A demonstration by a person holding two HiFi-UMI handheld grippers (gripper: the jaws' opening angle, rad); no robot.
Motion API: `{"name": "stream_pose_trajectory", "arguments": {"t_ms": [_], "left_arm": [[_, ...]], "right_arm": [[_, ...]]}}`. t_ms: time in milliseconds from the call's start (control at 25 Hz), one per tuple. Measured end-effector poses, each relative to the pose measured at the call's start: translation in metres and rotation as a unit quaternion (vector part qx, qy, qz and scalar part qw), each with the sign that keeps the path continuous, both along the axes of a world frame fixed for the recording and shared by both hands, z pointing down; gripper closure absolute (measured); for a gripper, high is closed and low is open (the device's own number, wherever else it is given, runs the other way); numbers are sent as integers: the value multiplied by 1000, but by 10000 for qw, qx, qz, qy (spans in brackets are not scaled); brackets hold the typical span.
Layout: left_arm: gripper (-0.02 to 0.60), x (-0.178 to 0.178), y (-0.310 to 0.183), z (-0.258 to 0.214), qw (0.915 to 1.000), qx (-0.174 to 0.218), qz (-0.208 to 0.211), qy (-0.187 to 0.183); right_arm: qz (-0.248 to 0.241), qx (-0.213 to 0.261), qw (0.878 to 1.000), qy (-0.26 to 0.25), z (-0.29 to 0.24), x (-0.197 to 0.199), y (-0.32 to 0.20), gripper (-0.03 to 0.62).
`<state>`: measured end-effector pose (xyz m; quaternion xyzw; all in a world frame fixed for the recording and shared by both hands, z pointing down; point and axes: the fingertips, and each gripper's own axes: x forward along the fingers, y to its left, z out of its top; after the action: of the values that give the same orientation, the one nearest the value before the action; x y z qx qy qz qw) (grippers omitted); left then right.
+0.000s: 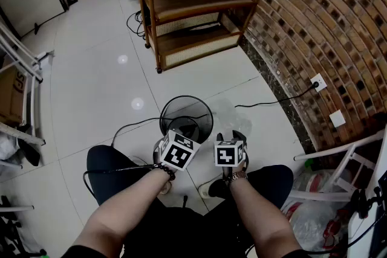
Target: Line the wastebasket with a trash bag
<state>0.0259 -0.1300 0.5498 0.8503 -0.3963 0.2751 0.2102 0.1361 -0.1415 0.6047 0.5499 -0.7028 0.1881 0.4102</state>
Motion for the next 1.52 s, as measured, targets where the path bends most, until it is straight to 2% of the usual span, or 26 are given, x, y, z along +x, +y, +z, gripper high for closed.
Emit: {"name": "stream_pose_trajectory", "arguments": {"t_ms": [440,760,1080,1280,1480,1520], "left_arm": [[580,-2,-24,18,9999,-153,-15,-34],[580,-1,-41,31,9996,-287,-40,-69],[580,13,-47,39,9991,-393,120,-124],[580,22,-49,39,9989,-394,202,-127],[580,27,-49,35,9990,-355,241,-142],[580,28,-48,34,9990,-343,240,-142]], "right_arm": [[-202,-463,9966,653,61,8,-29,326],[-258,-691,9924,986,95,11,-47,319],[-22,-897,9903,1060,120,23,-58,323],[179,-927,9891,1131,121,38,-63,423],[423,-904,9883,1154,114,55,-63,581],[467,-905,9882,1144,111,58,-63,591]]}}
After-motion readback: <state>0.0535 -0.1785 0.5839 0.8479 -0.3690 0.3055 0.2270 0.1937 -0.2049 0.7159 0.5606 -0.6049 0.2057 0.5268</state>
